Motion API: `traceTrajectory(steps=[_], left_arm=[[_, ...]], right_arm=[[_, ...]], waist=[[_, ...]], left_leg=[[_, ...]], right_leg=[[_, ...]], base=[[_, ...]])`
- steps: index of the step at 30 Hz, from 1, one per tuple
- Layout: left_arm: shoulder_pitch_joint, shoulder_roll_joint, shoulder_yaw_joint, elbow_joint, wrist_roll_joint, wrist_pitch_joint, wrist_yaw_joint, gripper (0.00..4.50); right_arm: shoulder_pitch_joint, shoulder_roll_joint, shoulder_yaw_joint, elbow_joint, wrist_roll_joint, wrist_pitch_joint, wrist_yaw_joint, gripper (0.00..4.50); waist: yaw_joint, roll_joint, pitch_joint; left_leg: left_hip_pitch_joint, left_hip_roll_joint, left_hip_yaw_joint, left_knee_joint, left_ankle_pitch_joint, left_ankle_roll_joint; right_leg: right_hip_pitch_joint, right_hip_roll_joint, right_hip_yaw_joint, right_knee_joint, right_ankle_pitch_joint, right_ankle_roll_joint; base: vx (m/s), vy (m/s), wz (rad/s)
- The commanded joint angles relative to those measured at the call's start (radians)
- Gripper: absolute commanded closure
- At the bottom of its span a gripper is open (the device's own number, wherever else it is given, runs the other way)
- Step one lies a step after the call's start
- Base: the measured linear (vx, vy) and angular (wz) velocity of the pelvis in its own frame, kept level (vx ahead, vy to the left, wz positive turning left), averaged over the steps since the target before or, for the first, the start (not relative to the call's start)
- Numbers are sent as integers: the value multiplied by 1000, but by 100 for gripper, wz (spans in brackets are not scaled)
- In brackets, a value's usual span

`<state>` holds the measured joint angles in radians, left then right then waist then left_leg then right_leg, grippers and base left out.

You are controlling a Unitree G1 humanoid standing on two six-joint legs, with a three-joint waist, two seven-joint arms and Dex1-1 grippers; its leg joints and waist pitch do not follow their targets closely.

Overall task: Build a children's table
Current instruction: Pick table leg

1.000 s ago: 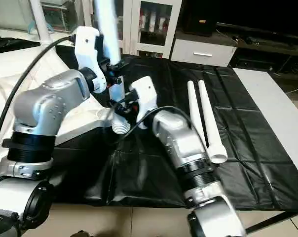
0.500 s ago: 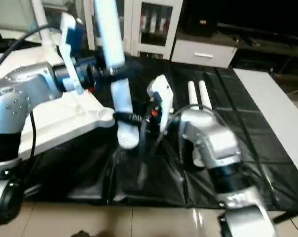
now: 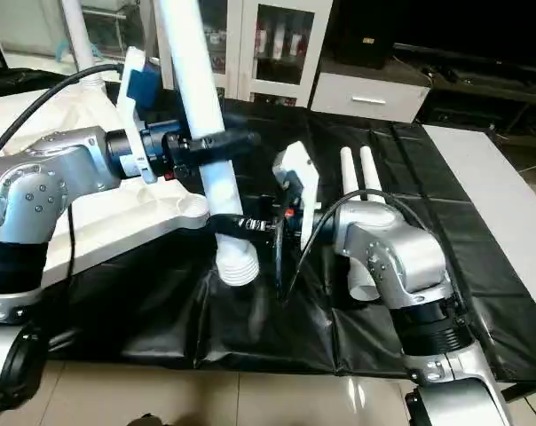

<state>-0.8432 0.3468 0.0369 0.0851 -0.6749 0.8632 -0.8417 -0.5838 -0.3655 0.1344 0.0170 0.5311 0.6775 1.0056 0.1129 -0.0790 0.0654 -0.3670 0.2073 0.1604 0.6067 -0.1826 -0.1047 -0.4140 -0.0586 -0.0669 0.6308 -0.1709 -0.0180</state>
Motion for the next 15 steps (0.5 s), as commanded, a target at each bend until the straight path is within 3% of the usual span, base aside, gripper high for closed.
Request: traceTrajectory(steps=[1, 8, 12, 14, 15], left_arm=[[-34, 3, 41, 18, 1, 0, 36, 191], [-39, -8, 56, 36, 1, -3, 71, 256], [-40, -4, 46, 34, 17, -13, 75, 265], [-40, -1, 36, 33, 25, -19, 75, 267], [-41, 1, 30, 31, 31, -22, 74, 267]], right_arm=[[4, -9, 6, -40, 15, 13, 13, 270], [0, -1, 8, -35, 3, 4, 2, 270], [-4, 5, 11, -27, -14, -18, -13, 270], [-6, 11, 10, -21, -15, -23, -19, 200], [-5, 12, 12, -21, -15, -23, -20, 200]], waist=[[1, 14, -75], [2, 13, -75], [1, 12, -76], [0, 13, -76], [1, 12, -76]], left_leg=[[8, 19, 2, -71, -148, -32], [9, 19, 3, -71, -150, -32], [8, 18, 3, -70, -133, -31], [8, 18, 3, -70, -135, -31], [8, 19, 3, -70, -135, -31]], right_leg=[[63, -72, 46, -68, -185, -176], [62, -73, 46, -71, -207, -166], [63, -73, 46, -68, -187, -165], [62, -72, 46, -68, -184, -168], [63, -73, 46, -69, -186, -167]], base=[[0, 0, 0], [0, 0, 0], [0, 0, 0], [0, 0, 0], [0, 0, 0]])
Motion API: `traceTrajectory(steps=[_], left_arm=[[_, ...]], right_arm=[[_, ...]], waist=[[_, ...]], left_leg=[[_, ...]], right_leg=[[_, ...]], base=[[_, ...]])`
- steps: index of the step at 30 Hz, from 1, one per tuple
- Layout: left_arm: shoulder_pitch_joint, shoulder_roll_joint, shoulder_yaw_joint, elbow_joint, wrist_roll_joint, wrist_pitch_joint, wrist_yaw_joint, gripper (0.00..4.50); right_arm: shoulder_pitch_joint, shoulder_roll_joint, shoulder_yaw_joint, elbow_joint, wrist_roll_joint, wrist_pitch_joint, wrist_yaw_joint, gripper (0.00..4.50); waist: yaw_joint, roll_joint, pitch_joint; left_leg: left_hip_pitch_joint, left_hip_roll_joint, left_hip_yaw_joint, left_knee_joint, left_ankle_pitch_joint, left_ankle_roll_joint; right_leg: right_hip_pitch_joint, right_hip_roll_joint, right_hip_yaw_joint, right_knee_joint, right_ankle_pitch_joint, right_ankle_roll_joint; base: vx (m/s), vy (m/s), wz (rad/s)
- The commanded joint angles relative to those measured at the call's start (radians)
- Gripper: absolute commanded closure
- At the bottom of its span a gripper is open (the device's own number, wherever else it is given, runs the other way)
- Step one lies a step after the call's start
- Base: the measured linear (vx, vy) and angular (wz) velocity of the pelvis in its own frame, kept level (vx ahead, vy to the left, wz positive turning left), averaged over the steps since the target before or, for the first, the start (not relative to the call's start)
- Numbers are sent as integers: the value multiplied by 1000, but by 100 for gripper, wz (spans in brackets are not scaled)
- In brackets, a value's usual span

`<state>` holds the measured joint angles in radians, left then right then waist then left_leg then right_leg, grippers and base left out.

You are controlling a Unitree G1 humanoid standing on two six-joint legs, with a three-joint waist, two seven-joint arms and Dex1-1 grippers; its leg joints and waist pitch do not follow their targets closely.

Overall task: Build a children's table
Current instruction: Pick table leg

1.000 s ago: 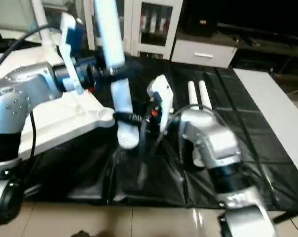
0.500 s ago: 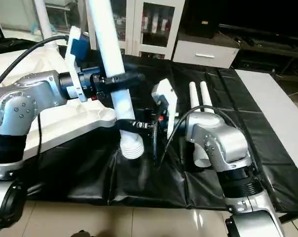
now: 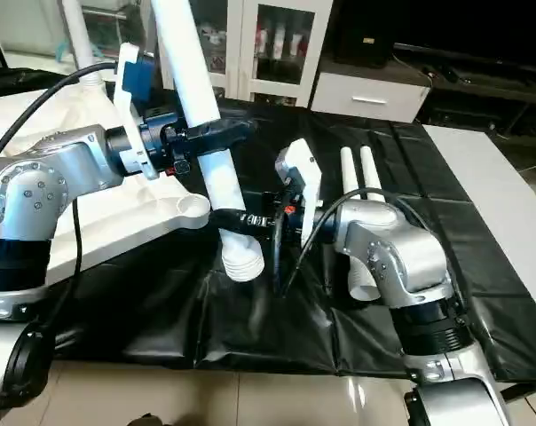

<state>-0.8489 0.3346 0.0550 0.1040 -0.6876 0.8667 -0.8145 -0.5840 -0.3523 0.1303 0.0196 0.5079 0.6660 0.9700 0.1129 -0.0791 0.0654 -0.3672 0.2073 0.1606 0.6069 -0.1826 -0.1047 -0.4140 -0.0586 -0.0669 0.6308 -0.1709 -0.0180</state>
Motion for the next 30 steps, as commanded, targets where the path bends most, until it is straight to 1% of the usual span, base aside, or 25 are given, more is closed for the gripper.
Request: traceTrajectory(steps=[1, 3, 4, 6, 8, 9, 10, 11, 13, 14, 16, 18, 20, 23, 30], left_arm=[[-36, 14, 7, 11, 46, -24, 47, 268], [-38, 16, 0, 8, 48, -22, 48, 268], [-41, 17, -6, 7, 49, -19, 47, 268], [-45, 20, -17, 4, 49, -16, 36, 268], [-47, 24, -29, 0, 52, -15, 22, 268], [-47, 29, -46, -7, 56, -14, 5, 269], [-48, 30, -50, -7, 57, -15, 2, 269], [-49, 33, -59, -8, 61, -16, -9, 270], [-50, 33, -62, -8, 62, -16, -12, 270], [-53, 35, -72, -8, 62, -15, -25, 270], [-54, 38, -87, -10, 68, -19, -37, 270], [-54, 38, -94, -11, 68, -20, -42, 270], [-58, 33, -94, -10, 66, -19, -43, 270], [-63, 27, -90, -8, 63, -18, -48, 271], [-57, 30, -102, -19, 60, -15, -65, 271]], right_arm=[[-3, -2, 20, -25, 8, -9, 18, 198], [0, -2, 26, -27, 6, -9, 18, 174], [1, 0, 31, -27, -2, -11, 13, 174], [-1, 4, 43, -21, -19, -17, 5, 154], [-4, 4, 54, -16, -34, -19, 2, 151], [-12, 0, 75, -5, -57, -14, 0, 151], [-14, -3, 81, -2, -63, -13, 0, 151], [-22, -11, 100, 6, -81, -10, -3, 151], [-25, -12, 106, 9, -86, -7, -5, 151], [-35, -15, 120, 25, -101, 3, -12, 151], [-43, -11, 125, 40, -108, 10, -19, 151], [-46, -6, 127, 46, -110, 17, -23, 151], [-46, -2, 130, 47, -111, 25, -21, 151], [-46, 2, 136, 53, -115, 26, -22, 151], [-51, 18, 126, 66, -105, 21, -31, 151]], waist=[[1, 13, -75], [1, 12, -75], [1, 12, -75], [1, 12, -75], [0, 12, -75], [0, 12, -74], [-1, 9, -74], [0, 10, -74], [-1, 11, -74], [0, 11, -74], [-2, 10, -74], [0, 13, -74], [-1, 12, -75], [-1, 12, -75], [-1, 13, -76]], left_leg=[[9, 19, 3, -71, -136, -31], [9, 19, 3, -71, -143, -30], [9, 19, 3, -71, -142, -30], [9, 19, 3, -71, -142, -31], [8, 19, 2, -71, -141, -34], [8, 19, 2, -72, -139, -34], [8, 19, 3, -71, -138, -34], [8, 18, 2, -72, -133, -35], [9, 19, 3, -71, -132, -36], [9, 19, 2, -71, -133, -37], [8, 18, 3, -71, -136, -38], [8, 19, 3, -71, -133, -37], [8, 19, 3, -70, -128, -39], [8, 19, 3, -71, -133, -39], [9, 19, 3, -70, -137, -41]], right_leg=[[62, -72, 46, -68, -188, -167], [62, -73, 47, -70, -202, -162], [62, -73, 47, -70, -204, -161], [62, -73, 47, -70, -205, -159], [62, -73, 47, -70, -206, -156], [62, -73, 47, -70, -206, -154], [62, -73, 47, -71, -208, -153], [62, -73, 47, -70, -210, -152], [61, -73, 48, -70, -207, -150], [62, -73, 47, -68, -207, -152], [62, -73, 47, -69, -211, -155], [62, -74, 48, -68, -199, -159], [62, -72, 48, -66, -179, -163], [63, -73, 48, -67, -184, -165], [62, -74, 48, -67, -184, -167]], base=[[0, 0, 0], [0, 0, 0], [0, 0, 0], [0, 0, 0], [0, 0, 0], [0, 0, 0], [0, 0, 0], [0, 0, 0], [0, 0, 0], [0, 0, 0], [0, 0, 0], [0, 0, 0], [0, 0, 0], [0, 0, 0], [0, 0, 0]])
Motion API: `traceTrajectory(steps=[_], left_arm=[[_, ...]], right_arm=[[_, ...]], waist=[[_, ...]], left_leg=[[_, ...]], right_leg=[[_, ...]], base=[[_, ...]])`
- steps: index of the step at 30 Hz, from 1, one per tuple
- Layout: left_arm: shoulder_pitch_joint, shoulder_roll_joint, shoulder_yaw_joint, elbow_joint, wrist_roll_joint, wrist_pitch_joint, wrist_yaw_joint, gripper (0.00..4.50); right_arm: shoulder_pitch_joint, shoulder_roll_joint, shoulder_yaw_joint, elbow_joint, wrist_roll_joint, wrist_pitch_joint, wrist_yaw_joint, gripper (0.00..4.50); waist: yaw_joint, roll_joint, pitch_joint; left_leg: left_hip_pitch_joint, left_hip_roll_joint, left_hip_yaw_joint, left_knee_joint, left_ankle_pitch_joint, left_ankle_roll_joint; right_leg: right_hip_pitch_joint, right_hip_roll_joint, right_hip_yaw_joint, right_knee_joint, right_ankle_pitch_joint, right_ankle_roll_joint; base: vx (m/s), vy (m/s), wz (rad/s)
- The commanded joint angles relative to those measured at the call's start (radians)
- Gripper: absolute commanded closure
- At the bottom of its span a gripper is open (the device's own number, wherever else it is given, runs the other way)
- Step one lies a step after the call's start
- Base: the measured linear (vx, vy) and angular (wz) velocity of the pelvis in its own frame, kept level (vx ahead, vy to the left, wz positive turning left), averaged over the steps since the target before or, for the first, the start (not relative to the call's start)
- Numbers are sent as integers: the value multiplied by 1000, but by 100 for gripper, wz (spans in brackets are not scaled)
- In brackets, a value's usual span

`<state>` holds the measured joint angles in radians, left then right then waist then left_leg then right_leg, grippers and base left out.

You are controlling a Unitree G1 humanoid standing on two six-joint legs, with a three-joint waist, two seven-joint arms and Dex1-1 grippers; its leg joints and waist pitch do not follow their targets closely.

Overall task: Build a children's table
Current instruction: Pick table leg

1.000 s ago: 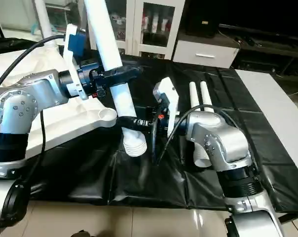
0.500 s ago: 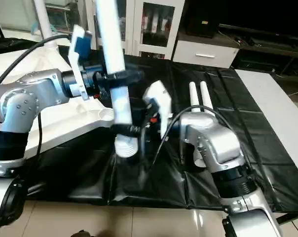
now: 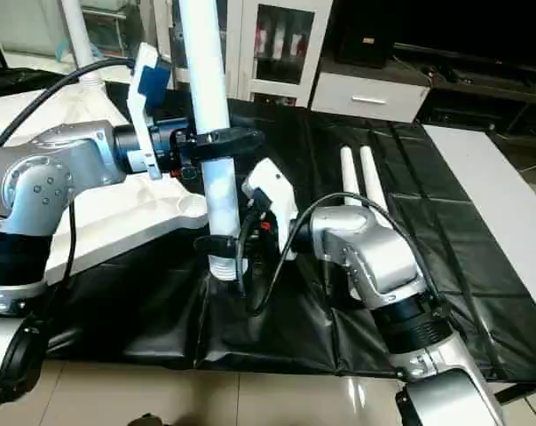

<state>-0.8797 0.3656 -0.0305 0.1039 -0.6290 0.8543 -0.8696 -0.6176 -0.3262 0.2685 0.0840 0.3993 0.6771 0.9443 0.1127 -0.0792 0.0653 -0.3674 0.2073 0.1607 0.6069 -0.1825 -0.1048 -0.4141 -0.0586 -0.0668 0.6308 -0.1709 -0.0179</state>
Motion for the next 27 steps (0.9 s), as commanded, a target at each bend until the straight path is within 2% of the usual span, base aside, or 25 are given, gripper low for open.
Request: traceTrajectory(steps=[1, 7, 8, 12, 13, 16, 22, 23, 24, 27], left_arm=[[-26, -1, -17, -19, 2, -2, -11, 271], [-25, -1, -18, -19, 6, -2, -17, 271], [-25, 0, -18, -18, 7, -2, -18, 271], [-25, 8, -18, -16, 8, -3, -21, 271], [-25, 10, -18, -15, 8, -4, -22, 271], [-26, 12, -17, -14, 8, -6, -24, 271], [-28, 13, -14, -10, 21, -14, -11, 271], [-29, 12, -13, -8, 20, -11, -8, 271], [-31, 5, -1, -1, 11, -3, 1, 215], [-33, -1, 18, 4, -10, 10, -2, 195]], right_arm=[[-18, -6, -12, 2, 3, 9, -5, 151], [-20, -2, -12, 3, 0, 10, -2, 151], [-21, -2, -12, 4, 0, 10, -1, 178], [-19, -2, -13, 1, 1, 14, 3, 202], [-18, -2, -13, 0, 2, 14, 4, 224], [-18, -2, -13, -1, 3, 15, 5, 246], [-18, 3, -16, 0, 3, 13, 0, 260], [-19, 5, -16, 1, 3, 13, -1, 262], [-20, 7, -17, 2, 3, 11, -4, 262], [-20, 10, -19, 4, 2, 9, -8, 262]], waist=[[-1, 13, -76], [0, 13, -75], [-1, 14, -75], [0, 14, -75], [0, 14, -75], [-1, 15, -75], [0, 14, -76], [-1, 17, -76], [-1, 15, -76], [-1, 19, -76]], left_leg=[[8, 19, 3, -71, -134, -42], [9, 19, 4, -71, -132, -40], [9, 19, 3, -71, -132, -41], [9, 19, 3, -70, -135, -41], [9, 19, 3, -70, -135, -42], [9, 19, 3, -71, -133, -43], [9, 19, 3, -70, -131, -43], [10, 19, 3, -71, -131, -43], [9, 19, 3, -70, -130, -42], [10, 18, 3, -70, -139, -46]], right_leg=[[63, -73, 48, -66, -177, -168], [63, -73, 48, -65, -172, -170], [63, -73, 48, -65, -173, -169], [64, -74, 48, -66, -178, -167], [64, -74, 48, -66, -179, -167], [63, -73, 48, -65, -175, -168], [64, -73, 48, -64, -167, -170], [63, -73, 48, -64, -164, -172], [64, -73, 48, -63, -159, -174], [64, -73, 48, -64, -162, -176]], base=[[0, 0, 0], [0, 0, 0], [0, 0, 0], [0, 0, 0], [0, 0, 0], [0, 0, 0], [0, 0, 0], [0, 0, 0], [0, 0, 0], [0, 0, 0]])
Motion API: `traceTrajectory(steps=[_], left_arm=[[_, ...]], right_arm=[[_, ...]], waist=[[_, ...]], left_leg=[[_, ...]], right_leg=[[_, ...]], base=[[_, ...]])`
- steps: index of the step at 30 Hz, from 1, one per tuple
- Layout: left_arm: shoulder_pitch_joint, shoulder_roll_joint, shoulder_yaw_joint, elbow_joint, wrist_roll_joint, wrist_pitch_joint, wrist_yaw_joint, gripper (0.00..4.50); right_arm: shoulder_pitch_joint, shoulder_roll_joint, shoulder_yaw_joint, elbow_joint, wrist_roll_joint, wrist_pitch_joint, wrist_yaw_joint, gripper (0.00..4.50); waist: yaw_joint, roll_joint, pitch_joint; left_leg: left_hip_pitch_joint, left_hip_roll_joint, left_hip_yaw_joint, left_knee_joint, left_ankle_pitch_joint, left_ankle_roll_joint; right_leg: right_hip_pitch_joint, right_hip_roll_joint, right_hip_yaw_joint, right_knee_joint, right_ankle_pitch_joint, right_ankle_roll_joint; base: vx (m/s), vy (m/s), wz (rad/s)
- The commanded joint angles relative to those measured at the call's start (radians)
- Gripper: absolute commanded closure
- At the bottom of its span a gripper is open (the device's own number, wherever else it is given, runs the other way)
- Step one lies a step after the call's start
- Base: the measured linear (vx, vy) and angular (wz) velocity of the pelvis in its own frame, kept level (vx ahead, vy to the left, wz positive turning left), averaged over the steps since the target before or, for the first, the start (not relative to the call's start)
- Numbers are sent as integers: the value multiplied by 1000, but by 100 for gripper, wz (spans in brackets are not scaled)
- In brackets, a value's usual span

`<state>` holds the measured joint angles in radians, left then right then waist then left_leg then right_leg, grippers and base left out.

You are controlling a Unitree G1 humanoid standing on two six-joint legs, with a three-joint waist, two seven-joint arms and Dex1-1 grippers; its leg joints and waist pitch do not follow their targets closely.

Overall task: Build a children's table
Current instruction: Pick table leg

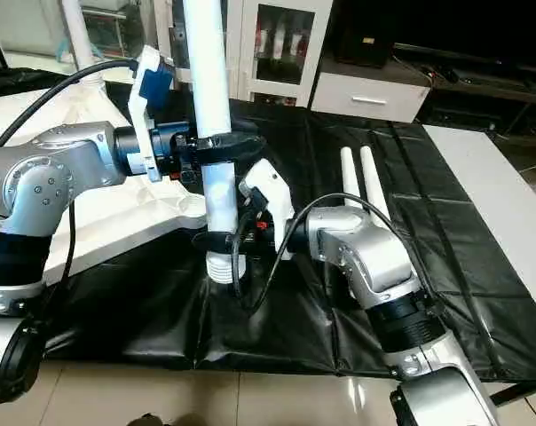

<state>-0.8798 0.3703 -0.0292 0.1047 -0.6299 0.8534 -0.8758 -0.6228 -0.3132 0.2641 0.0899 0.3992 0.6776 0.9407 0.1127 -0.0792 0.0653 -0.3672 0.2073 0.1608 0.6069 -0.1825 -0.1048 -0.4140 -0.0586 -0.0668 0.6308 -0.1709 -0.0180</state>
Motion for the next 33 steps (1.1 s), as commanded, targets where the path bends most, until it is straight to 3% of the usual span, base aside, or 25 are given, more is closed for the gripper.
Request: traceTrajectory(steps=[1, 3, 7, 12, 13, 14, 15, 16, 17, 19, 20, 24, 25, 29, 30, 33], left_arm=[[-35, -13, 40, 9, -33, 31, 12, 184], [-38, -19, 78, 26, -71, 61, 18, 165], [-21, -4, 85, 38, -68, 48, 2, 125], [24, 17, 84, 16, -51, 39, 6, 82], [47, 22, 80, 11, -15, -4, 23, 74], [57, 21, 78, 21, 19, -44, 48, 74], [78, 29, 54, 52, 119, -159, 97, 69], [78, 29, 54, 52, 119, -159, 97, 67], [99, 52, -29, 129, 280, -301, 188, 67], [112, 72, -96, 195, 384, -388, 239, 67], [120, 73, -111, 229, 416, -417, 268, 67], [142, 65, -147, 329, 465, -438, 318, 67], [154, 71, -189, 382, 519, -467, 322, 67], [150, 75, -221, 501, 601, -509, 364, 67], [149, 75, -220, 507, 604, -511, 366, 67], [154, 90, -209, 508, 618, -482, 381, 67]], right_arm=[[-14, -1, -17, 0, 0, 6, -9, 262], [-14, 4, -25, 8, -4, 1, -24, 262], [-16, 15, -45, 38, -34, -22, -85, 262], [-39, 32, -123, 180, -101, -80, -263, 262], [-46, 32, -155, 238, -128, -124, -341, 262], [-47, 31, -171, 261, -138, -147, -376, 262], [-42, 32, -194, 279, -149, -183, -424, 262], [-42, 32, -194, 279, -149, -183, -424, 262], [-24, 37, -227, 252, -138, -194, -447, 263], [-10, 42, -250, 224, -128, -196, -459, 263], [-2, 47, -260, 208, -120, -198, -462, 263], [34, 37, -259, 135, -99, -183, -433, 263], [56, 26, -253, 98, -89, -172, -410, 263], [103, 15, -242, 28, -75, -149, -385, 263], [107, 14, -242, 21, -74, -147, -384, 263], [146, 6, -238, -40, -63, -123, -369, 263]], waist=[[-1, 21, -77], [-1, 22, -77], [-2, 23, -77], [-6, 26, -76], [-6, 29, -78], [-7, 31, -76], [-2, 33, -77], [-2, 31, -77], [-2, 31, -80], [-7, 26, -80], [-7, 30, -83], [-13, 33, -85], [-16, 33, -86], [-18, 44, -82], [-18, 40, -81], [-18, 46, -79]], left_leg=[[10, 18, 3, -70, -136, -48], [10, 16, 3, -69, -137, -50], [13, 17, 2, -71, -154, -57], [11, 16, 2, -73, -157, -74], [13, 16, 2, -72, -152, -75], [14, 17, 2, -73, -157, -80], [20, 17, 4, -71, -163, -83], [18, 16, 5, -72, -161, -82], [13, 14, 3, -73, -143, -78], [9, 12, 1, -73, -143, -64], [12, 15, 0, -73, -131, -60], [10, 13, 1, -70, -104, -46], [10, 15, 0, -71, -106, -45], [14, 15, -1, -72, -151, -38], [14, 16, -1, -73, -164, -38], [16, 19, -4, -75, -185, -42]], right_leg=[[64, -72, 48, -62, -152, -181], [63, -71, 47, -62, -143, -189], [62, -71, 47, -65, -161, -184], [61, -73, 47, -65, -172, -179], [64, -72, 48, -63, -161, -179], [58, -72, 49, -67, -165, -175], [56, -70, 48, -70, -163, -171], [58, -67, 49, -70, -154, -164], [66, -65, 48, -64, -131, -152], [69, -63, 49, -65, -136, -112], [69, -66, 49, -64, -130, -104], [69, -64, 48, -60, -61, -144], [71, -67, 48, -55, -50, -159], [68, -69, 49, -64, -97, -166], [67, -69, 49, -68, -113, -166], [66, -71, 49, -69, -125, -178]], base=[[0, 0, 0], [0, 0, 0], [0, 0, 0], [0, 0, 0], [0, 0, 0], [0, 0, 0], [0, 0, 0], [0, 0, 0], [0, 0, 0], [0, 0, 0], [0, 0, 0], [0, 0, 0], [0, 0, 0], [0, 0, 0], [0, 0, 0], [0, 0, 0]])
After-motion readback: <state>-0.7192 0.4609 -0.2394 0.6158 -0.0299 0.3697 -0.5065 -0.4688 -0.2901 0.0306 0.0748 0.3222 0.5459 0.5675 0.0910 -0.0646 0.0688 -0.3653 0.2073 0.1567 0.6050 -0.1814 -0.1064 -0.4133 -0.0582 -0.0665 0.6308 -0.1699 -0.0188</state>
